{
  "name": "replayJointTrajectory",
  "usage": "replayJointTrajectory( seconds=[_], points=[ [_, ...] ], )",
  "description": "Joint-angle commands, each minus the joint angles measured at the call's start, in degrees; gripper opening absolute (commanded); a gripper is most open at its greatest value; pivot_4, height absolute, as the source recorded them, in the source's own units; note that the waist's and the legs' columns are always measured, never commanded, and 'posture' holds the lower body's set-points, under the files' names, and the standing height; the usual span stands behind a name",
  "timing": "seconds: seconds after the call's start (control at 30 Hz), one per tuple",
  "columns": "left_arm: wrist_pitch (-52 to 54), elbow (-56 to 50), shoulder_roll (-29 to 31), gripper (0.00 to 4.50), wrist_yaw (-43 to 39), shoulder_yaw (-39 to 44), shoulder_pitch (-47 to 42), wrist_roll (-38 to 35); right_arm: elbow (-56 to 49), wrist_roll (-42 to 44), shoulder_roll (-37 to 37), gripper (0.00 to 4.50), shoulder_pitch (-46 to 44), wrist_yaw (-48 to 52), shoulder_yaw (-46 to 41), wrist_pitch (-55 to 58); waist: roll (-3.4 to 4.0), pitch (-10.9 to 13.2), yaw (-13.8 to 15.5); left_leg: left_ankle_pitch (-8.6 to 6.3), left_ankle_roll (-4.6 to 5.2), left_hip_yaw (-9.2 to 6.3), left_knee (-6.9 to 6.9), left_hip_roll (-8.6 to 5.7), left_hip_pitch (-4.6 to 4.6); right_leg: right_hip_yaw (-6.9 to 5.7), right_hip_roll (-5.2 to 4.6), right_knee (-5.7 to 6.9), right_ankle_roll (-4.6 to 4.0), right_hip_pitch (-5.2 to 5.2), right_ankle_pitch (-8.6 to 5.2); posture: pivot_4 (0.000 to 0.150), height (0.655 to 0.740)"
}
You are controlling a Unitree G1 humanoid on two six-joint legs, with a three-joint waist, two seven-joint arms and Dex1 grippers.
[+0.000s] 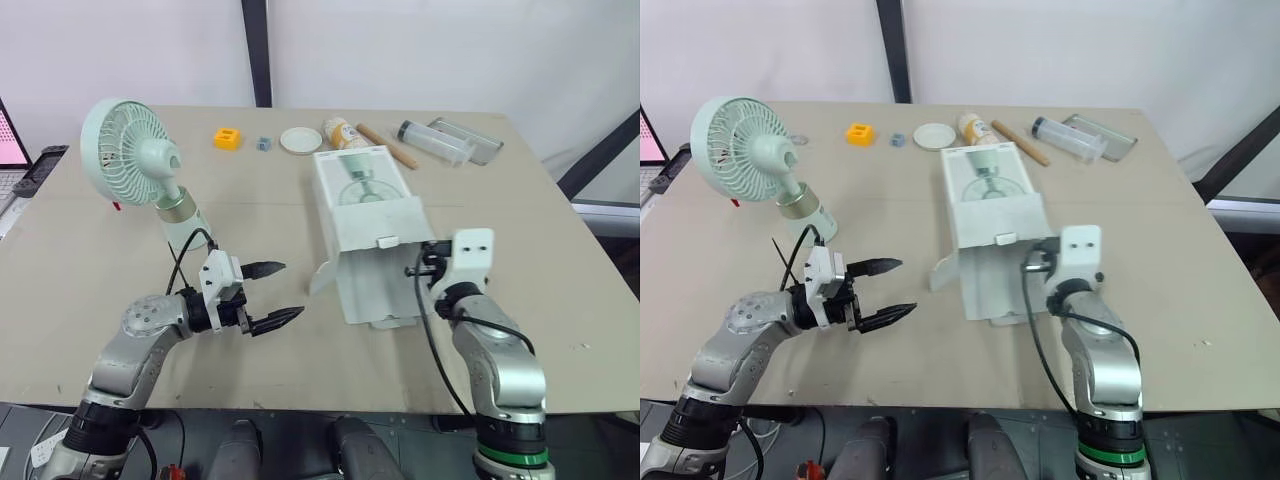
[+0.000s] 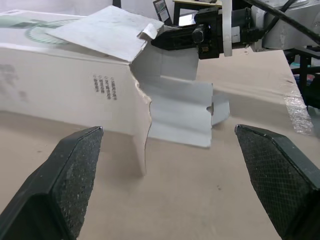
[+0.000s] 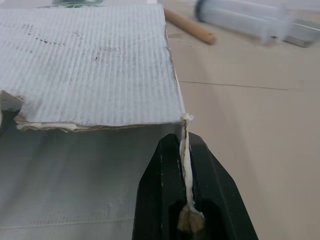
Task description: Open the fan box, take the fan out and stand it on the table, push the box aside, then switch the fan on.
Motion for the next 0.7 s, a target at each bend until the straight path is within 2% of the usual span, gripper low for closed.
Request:
replayJointTrajectory(
  seconds=[0.03,0.2,0.47,0.7],
  points=[
    [-0.6,-1.5,-0.7,4.50,-1.3,-0.3,-1.8,-1.7,-5.8,-0.6,-0.4,0.04,2.1,-3.0,-4.4,0.5,0.01,0.0,0.0,0.00,0.00,0.00,-0.01,0.00,0.00,0.00,0.00,0.00,0.00,0.00,-0.01,0.150,0.7400],
    [0.8,-1.6,-2.6,4.50,-1.7,-0.7,-4.2,-3.8,-8.1,0.0,0.8,0.04,4.7,-6.8,-11.0,2.9,0.03,0.0,0.0,0.00,0.00,0.00,-0.01,0.00,0.00,0.00,0.00,0.00,0.02,0.01,-0.02,0.150,0.7400],
    [0.1,-0.2,-3.9,4.50,-3.5,-2.3,-6.3,-3.7,-5.3,1.3,-2.7,0.04,5.3,-6.3,-18.4,2.3,0.23,-0.1,0.0,0.00,0.00,0.02,0.00,-0.01,0.01,0.03,0.00,0.00,0.10,0.01,-0.07,0.150,0.7400],
    [-0.5,0.5,-4.6,4.50,-4.4,-3.1,-7.2,-3.0,-3.0,2.4,-4.3,0.04,4.9,-6.1,-20.6,1.6,0.30,-0.1,0.0,0.00,0.01,0.04,-0.02,-0.01,0.05,0.06,0.02,0.00,0.13,0.03,-0.09,0.150,0.7400]
  ],
)
